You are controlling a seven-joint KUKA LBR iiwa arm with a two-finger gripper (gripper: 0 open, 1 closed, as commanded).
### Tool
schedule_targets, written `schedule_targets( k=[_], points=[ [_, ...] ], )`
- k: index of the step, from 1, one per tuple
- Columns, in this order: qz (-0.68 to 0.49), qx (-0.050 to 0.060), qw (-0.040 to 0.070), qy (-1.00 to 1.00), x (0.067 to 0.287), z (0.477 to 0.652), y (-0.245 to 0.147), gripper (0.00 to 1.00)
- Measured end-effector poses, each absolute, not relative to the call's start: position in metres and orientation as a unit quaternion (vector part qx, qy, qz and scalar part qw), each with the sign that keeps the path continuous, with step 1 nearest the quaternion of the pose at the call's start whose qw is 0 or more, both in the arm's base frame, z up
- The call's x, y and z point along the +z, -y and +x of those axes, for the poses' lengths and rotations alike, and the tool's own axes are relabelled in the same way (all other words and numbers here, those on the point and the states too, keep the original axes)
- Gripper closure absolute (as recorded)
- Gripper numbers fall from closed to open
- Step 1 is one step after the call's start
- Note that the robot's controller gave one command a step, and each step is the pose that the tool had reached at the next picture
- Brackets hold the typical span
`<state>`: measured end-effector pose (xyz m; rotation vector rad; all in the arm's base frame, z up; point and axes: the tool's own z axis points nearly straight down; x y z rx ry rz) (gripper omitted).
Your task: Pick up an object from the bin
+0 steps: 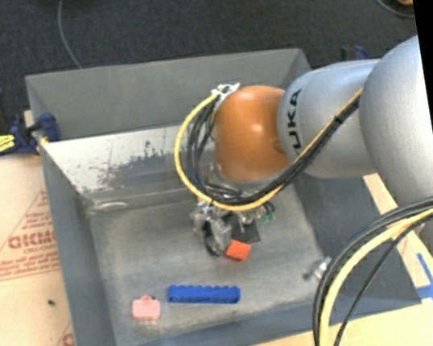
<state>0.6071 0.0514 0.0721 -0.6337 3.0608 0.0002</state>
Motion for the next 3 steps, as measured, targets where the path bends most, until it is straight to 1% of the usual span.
schedule_targets(
  k=[1,2,3],
  points=[
    [-0.201,-0.001,0.013,-0.980,0.138,0.614,-0.054,1.00],
    [-0.216,-0.001,0.009,-0.976,0.142,0.610,-0.025,1.00],
    [-0.212,-0.002,0.018,-0.977,0.179,0.628,-0.034,1.00]
  ],
)
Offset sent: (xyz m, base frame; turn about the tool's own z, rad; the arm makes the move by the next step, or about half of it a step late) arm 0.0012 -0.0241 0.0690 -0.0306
